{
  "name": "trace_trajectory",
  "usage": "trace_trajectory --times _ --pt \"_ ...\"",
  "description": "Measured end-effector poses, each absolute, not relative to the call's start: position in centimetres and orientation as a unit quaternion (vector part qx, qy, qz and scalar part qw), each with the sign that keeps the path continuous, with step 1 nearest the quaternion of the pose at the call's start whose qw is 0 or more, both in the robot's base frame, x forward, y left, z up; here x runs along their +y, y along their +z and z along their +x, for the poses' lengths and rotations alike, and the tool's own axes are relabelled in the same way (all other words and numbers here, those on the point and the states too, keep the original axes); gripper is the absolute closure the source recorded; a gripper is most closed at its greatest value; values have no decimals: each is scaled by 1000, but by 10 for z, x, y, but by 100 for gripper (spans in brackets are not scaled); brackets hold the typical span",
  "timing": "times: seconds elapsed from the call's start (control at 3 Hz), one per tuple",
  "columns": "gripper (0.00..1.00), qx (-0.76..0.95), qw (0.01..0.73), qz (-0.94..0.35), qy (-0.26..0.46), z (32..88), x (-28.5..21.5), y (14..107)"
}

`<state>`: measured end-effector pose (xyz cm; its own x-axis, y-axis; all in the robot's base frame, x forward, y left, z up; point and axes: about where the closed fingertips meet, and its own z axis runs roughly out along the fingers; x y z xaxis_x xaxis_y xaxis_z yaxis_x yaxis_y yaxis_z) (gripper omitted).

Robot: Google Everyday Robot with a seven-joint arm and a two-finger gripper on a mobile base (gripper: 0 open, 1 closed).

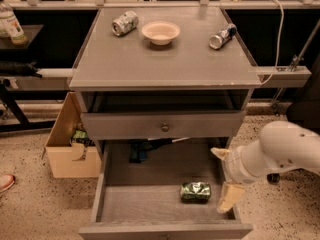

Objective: Pick green can from middle drawer and place on counter

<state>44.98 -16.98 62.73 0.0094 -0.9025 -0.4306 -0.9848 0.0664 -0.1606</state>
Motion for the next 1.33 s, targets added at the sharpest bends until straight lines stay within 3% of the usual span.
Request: trace_trajectory --times 1.33 --pt "0 717 168 -662 142 479 -149 447"
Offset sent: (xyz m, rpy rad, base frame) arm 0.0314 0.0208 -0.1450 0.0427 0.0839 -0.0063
